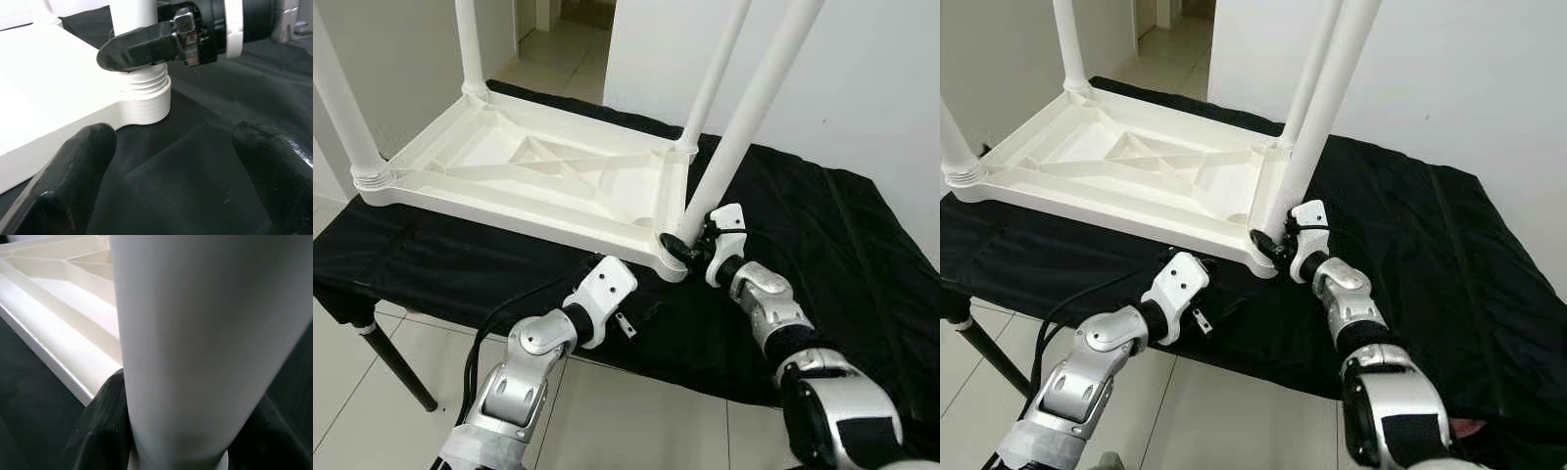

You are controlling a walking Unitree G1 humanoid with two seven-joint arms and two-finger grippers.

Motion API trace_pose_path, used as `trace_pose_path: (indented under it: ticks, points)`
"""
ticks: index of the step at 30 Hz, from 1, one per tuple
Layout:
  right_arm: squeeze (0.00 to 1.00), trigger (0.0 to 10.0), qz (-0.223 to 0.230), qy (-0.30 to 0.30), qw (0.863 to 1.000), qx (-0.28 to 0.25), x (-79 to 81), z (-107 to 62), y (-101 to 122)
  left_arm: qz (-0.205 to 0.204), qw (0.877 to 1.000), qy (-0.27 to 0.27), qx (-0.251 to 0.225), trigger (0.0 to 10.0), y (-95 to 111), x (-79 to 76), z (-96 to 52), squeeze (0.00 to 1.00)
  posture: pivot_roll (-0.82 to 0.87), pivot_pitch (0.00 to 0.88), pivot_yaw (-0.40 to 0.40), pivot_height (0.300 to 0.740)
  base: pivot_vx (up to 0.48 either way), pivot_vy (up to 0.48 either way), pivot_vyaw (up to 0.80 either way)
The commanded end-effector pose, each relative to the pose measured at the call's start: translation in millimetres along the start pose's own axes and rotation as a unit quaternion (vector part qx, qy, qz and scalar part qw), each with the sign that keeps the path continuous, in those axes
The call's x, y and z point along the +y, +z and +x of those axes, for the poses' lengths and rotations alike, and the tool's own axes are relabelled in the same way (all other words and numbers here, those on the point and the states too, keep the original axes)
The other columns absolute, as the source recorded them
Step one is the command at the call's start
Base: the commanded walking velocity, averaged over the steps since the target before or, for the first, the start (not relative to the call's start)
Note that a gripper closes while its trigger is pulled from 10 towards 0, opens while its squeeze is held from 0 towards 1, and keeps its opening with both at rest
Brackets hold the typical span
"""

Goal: Building children table

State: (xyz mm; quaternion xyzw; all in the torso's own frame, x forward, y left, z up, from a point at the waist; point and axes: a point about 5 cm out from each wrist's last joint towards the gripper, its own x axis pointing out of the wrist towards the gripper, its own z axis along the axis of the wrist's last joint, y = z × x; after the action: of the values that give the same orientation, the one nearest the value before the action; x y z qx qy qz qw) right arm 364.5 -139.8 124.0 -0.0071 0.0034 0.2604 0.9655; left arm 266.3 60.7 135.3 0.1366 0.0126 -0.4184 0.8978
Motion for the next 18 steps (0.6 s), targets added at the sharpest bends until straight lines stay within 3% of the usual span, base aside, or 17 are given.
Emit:
trace_pose_path:
  ticks: [1,4,7,9,12,14,15,18]
  points:
    - [0.0,10.0,0.011,-0.03,0.999,-0.005,3.1,0.8,1,-0.009,1.0,0.03,0.0,10.0,-1,-0.3,3.2,0.0,0.04,0.0,-0.122,0.74,0.0,0.0,0.0]
    - [0.0,10.0,0.011,-0.044,0.999,-0.01,5.3,1.3,2,-0.009,1.0,0.03,-0.001,10.0,-1,-0.6,3.3,0.0,0.04,0.0,-0.121,0.74,0.0,0.0,0.0]
    - [0.0,10.0,0.011,-0.139,0.99,-0.005,9.4,-1.1,5,-0.008,1.0,0.027,0.0,10.0,-2,-1.3,3.1,0.0,0.04,0.0,-0.121,0.74,0.0,0.0,0.0]
    - [0.0,10.0,0.011,-0.139,0.99,-0.005,9.4,-1.1,5,-0.008,1.0,0.027,0.0,10.0,-2,-1.3,3.1,0.0,0.04,0.0,-0.121,0.74,0.0,0.0,0.0]
    - [0.0,10.0,0.0,-0.206,0.979,-0.002,14.5,-8.8,6,-0.007,1.0,0.026,0.001,10.0,-2,-1.2,2.5,0.0,0.04,0.0,-0.12,0.74,0.0,0.0,0.0]
    - [0.0,10.0,0.0,-0.206,0.979,-0.002,14.5,-8.8,6,-0.007,1.0,0.026,0.001,10.0,-2,-1.2,2.5,0.0,0.04,0.0,-0.12,0.74,0.0,0.0,0.0]
    - [0.0,10.0,0.001,-0.242,0.97,-0.001,19.2,-15.2,6,-0.007,1.0,0.026,0.002,10.0,-2,-0.6,2.1,0.0,0.04,0.0,-0.12,0.74,0.0,0.0,0.0]
    - [0.0,10.0,0.001,-0.242,0.97,-0.001,19.2,-15.2,6,-0.007,1.0,0.026,0.002,10.0,-2,-0.6,2.1,0.0,0.04,0.0,-0.12,0.74,0.0,0.0,0.0]
